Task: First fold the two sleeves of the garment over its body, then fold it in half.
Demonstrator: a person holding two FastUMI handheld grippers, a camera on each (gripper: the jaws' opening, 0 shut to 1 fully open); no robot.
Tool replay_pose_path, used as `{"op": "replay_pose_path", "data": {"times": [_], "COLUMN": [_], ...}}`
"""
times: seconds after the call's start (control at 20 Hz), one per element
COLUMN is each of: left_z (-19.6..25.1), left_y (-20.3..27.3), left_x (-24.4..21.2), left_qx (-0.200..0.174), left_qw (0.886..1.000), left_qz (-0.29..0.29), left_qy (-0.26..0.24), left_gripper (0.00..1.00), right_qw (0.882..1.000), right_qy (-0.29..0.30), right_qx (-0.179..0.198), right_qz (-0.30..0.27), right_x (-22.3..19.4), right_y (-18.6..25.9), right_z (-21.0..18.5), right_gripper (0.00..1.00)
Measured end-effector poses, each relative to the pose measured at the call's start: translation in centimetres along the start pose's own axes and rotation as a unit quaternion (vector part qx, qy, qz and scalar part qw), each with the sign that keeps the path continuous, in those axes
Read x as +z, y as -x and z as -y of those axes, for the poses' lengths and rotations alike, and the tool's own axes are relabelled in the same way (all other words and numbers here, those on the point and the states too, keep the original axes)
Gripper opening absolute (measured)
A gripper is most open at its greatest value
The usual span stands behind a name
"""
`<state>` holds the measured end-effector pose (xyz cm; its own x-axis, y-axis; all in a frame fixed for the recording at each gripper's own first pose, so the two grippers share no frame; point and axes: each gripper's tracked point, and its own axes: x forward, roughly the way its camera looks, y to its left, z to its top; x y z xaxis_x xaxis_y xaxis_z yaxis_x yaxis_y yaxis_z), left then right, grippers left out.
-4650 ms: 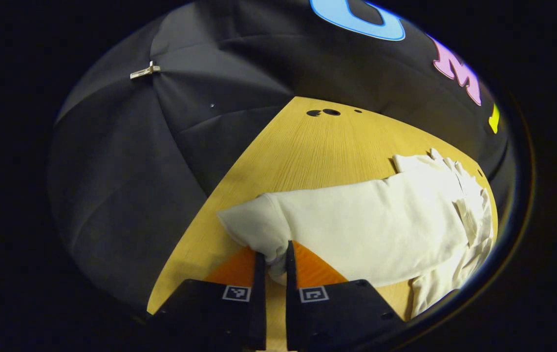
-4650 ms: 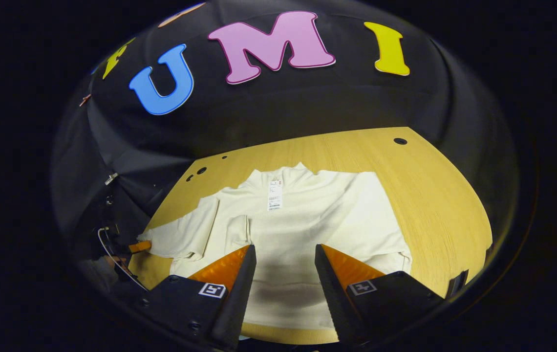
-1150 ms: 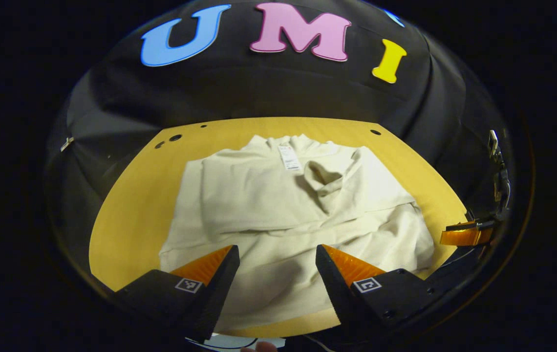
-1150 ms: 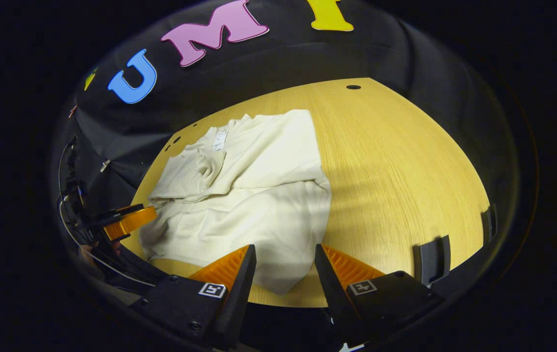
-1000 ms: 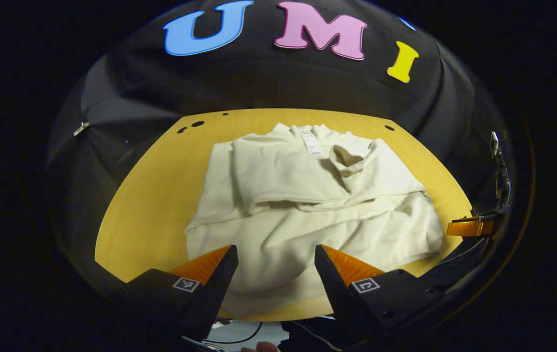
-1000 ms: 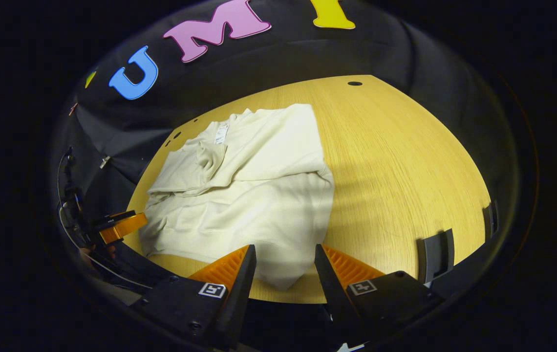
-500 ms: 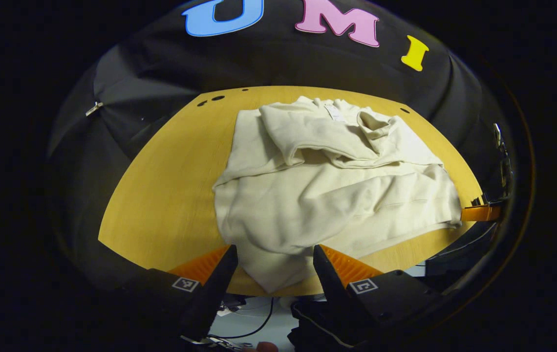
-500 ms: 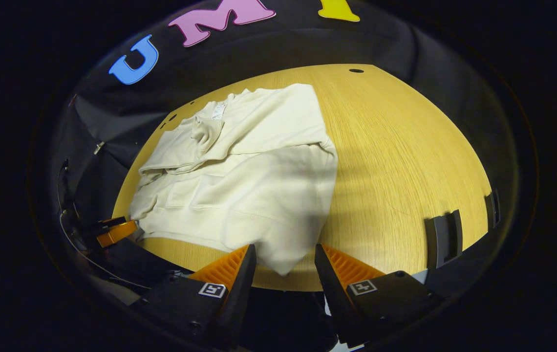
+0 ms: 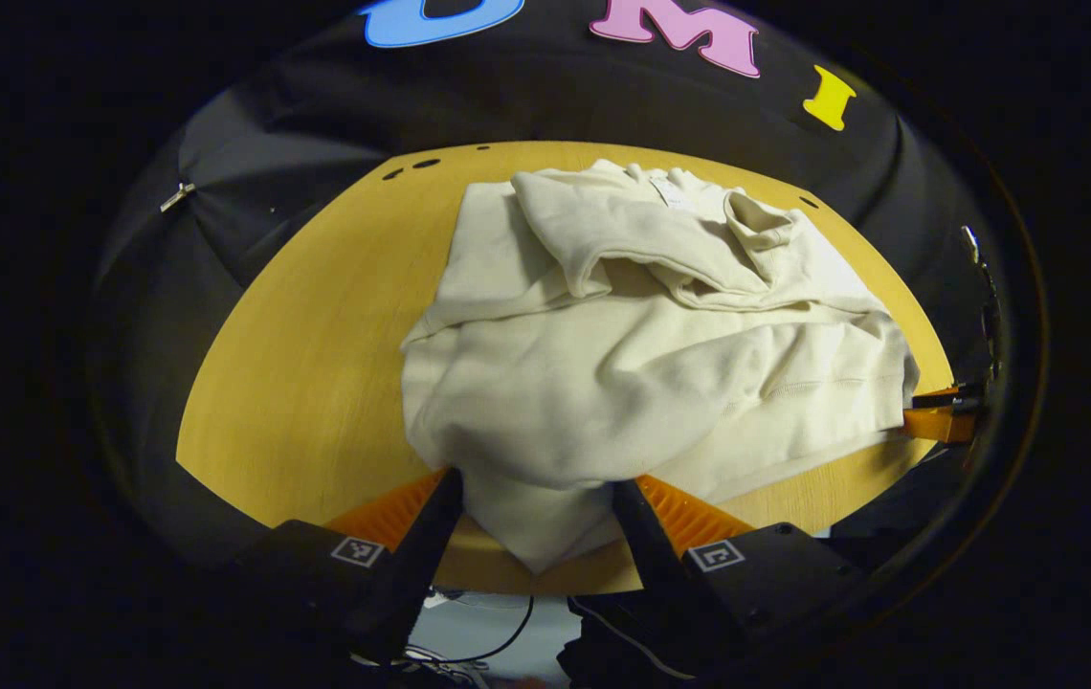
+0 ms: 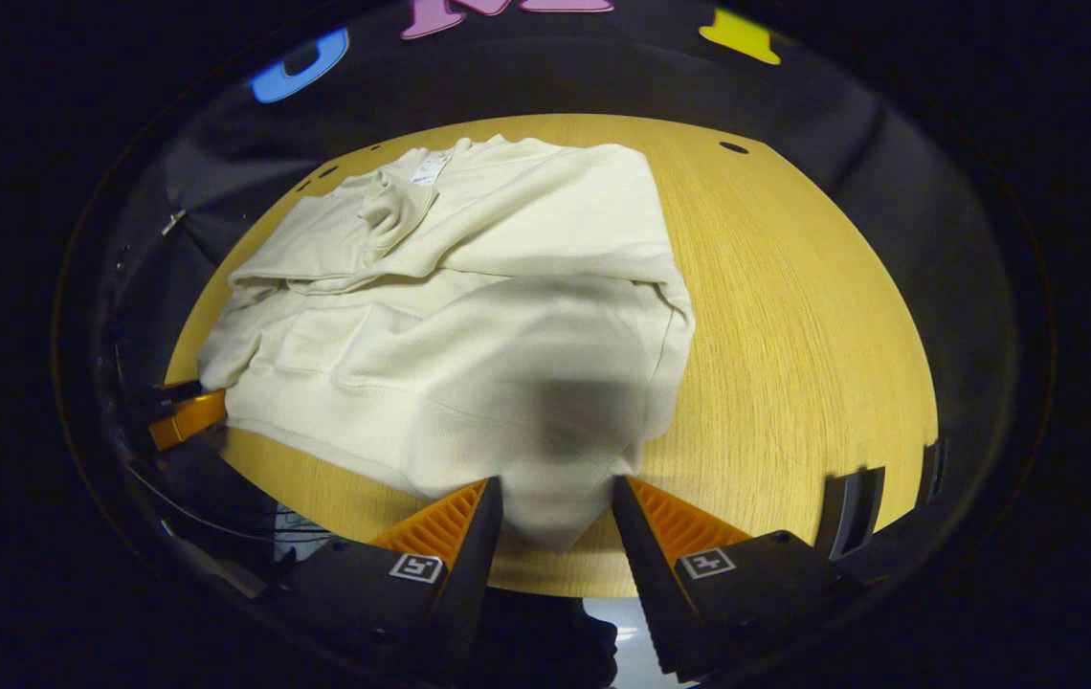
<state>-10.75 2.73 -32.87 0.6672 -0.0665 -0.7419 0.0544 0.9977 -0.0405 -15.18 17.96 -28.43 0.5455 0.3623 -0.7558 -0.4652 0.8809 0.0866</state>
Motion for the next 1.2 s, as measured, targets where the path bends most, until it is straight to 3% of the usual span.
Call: {"op": "replay_pose_path", "data": {"times": [0.05,0.1,0.15,0.2,0.25,0.3,0.35,0.4,0.5,0.85,1.2], "left_z": [0.4,0.8,1.4,1.8,2.1,2.3,2.3,2.3,2.1,2.2,2.4], "left_y": [-0.2,-0.1,-0.2,-0.4,-0.6,-0.5,-0.5,-0.4,0.1,3.3,6.0], "left_x": [0.2,0.1,0.3,0.5,0.6,0.8,1.0,1.2,1.6,3.0,9.0], "left_qx": [-0.003,-0.01,-0.019,-0.026,-0.026,-0.029,-0.031,-0.035,-0.042,-0.054,-0.071], "left_qw": [1.0,1.0,0.999,0.999,0.999,0.999,0.999,0.999,0.999,0.998,0.993], "left_qz": [0.008,0.009,0.011,0.014,0.014,0.014,0.014,0.014,0.015,0.038,0.094], "left_qy": [-0.004,-0.015,-0.029,-0.039,-0.042,-0.04,-0.03,-0.016,0.005,0.0,0.03], "left_gripper": [0.98,0.89,0.85,0.64,0.51,0.38,0.3,0.18,0.08,0.06,0.06], "right_qw": [1.0,1.0,1.0,1.0,1.0,0.999,0.999,0.998,0.996,0.989,0.978], "right_qy": [-0.004,-0.014,-0.02,-0.016,-0.012,-0.011,-0.013,-0.026,-0.057,-0.096,-0.106], "right_qx": [-0.003,-0.003,0.001,0.011,0.022,0.024,0.033,0.042,0.056,0.084,0.095], "right_qz": [0.001,0.006,0.01,0.016,0.02,0.024,0.033,0.038,0.035,0.08,0.153], "right_x": [0.0,0.3,0.3,0.5,0.5,0.6,0.5,0.5,0.0,1.6,8.0], "right_y": [-0.2,0.0,-0.3,-0.2,-0.4,-0.2,-0.2,0.1,0.4,4.6,7.8], "right_z": [-0.2,-0.4,-0.7,-1.3,-1.9,-2.1,-2.3,-2.3,-2.1,-1.7,-2.2], "right_gripper": [0.76,0.76,0.72,0.62,0.31,0.3,0.16,0.1,0.06,0.06,0.06]}}
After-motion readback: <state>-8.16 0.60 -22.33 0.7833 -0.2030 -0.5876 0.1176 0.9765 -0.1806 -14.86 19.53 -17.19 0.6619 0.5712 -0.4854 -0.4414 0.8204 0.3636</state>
